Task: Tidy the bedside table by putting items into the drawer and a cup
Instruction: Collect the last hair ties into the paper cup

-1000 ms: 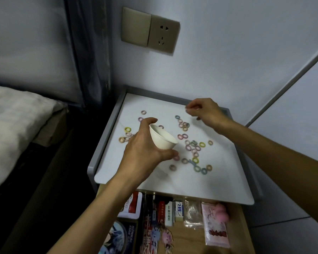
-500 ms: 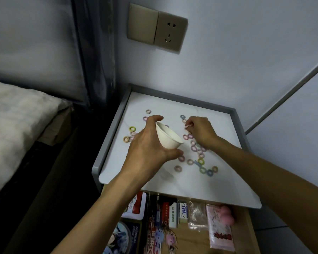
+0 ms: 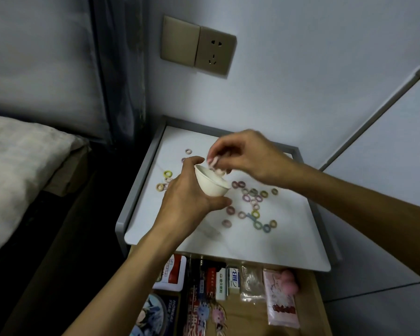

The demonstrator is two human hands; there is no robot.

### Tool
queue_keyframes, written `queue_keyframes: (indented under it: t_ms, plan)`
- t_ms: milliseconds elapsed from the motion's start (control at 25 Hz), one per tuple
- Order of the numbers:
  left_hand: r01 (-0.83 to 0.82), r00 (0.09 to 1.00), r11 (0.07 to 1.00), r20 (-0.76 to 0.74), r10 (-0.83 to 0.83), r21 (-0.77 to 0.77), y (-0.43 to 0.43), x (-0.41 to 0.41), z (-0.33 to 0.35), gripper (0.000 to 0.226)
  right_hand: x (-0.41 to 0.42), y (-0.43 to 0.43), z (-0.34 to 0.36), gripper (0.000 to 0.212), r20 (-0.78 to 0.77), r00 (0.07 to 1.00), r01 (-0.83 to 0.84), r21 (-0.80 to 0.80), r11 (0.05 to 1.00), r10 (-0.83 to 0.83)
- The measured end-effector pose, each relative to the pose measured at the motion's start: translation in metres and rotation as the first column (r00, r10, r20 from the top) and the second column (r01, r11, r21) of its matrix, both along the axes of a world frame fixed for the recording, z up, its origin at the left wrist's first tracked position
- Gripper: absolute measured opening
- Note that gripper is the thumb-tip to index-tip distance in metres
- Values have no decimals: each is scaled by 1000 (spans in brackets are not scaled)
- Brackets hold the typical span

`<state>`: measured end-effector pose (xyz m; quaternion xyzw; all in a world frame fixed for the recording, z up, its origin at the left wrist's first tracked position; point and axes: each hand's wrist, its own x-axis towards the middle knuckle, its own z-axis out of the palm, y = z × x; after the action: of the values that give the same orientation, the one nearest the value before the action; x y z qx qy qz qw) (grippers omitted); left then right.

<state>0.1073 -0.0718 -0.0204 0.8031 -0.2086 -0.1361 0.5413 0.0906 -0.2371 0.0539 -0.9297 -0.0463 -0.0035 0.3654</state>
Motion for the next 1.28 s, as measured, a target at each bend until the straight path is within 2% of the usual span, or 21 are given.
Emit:
queue_keyframes:
  t_ms: [80, 160, 280, 360, 440, 520, 600, 680, 840, 920, 1040, 1120, 1280]
  plan:
    - [-11, 1000, 1000, -9, 11, -21, 1, 0, 2, 88, -5, 14, 1, 25, -69, 988, -150, -191, 970, 139]
    - [-24, 1000, 1000, 2, 24, -18, 2, 0, 2, 90, 0, 9, 1, 28, -86, 989, -137, -164, 977, 124]
    - [-61, 998, 998, 19, 61, 2, 4, 1, 1, 93, 19, -22, -4, 20, -56, 997, 52, 34, 998, -50]
    - [-71, 997, 997, 28, 71, 9, 7, 2, 0, 93, 35, -50, -20, 18, -51, 983, 179, 68, 981, -176]
    - [-75, 997, 997, 33, 74, 12, 9, 4, 0, 93, 51, -75, -46, 17, -38, 945, 327, 11, 945, -326]
    - [-75, 997, 997, 32, 75, 11, 10, 7, 0, 94, 67, -96, -75, 19, -50, 880, 464, -124, 877, -472]
    - [-73, 997, 997, 33, 72, 18, 11, 8, 1, 94, 78, -105, -101, 34, -104, 848, 474, -288, 832, -520]
    - [-67, 997, 997, 44, 66, 29, 12, 10, 1, 95, 86, -108, -121, 42, -120, 859, 439, -330, 836, -498]
    - [-64, 997, 997, 48, 62, 40, 12, 12, 1, 95, 73, -99, -131, 23, -72, 910, 380, -245, 892, -407]
    - [-61, 997, 998, 48, 59, 35, 11, 11, 1, 93, 56, -97, -129, 19, -119, 934, 307, -217, 927, -337]
    - [-51, 998, 998, 43, 50, 33, 9, 9, 2, 92, 26, -98, -127, 23, -185, 952, 197, -234, 952, -243]
    - [-35, 998, 998, 48, 33, 43, 8, 7, 2, 91, 13, -96, -131, 23, -129, 962, 201, -265, 943, -241]
    - [-25, 999, 998, 47, 22, 59, 7, 3, 1, 91, 2, -85, -135, 11, -12, 960, 271, -216, 938, -280]
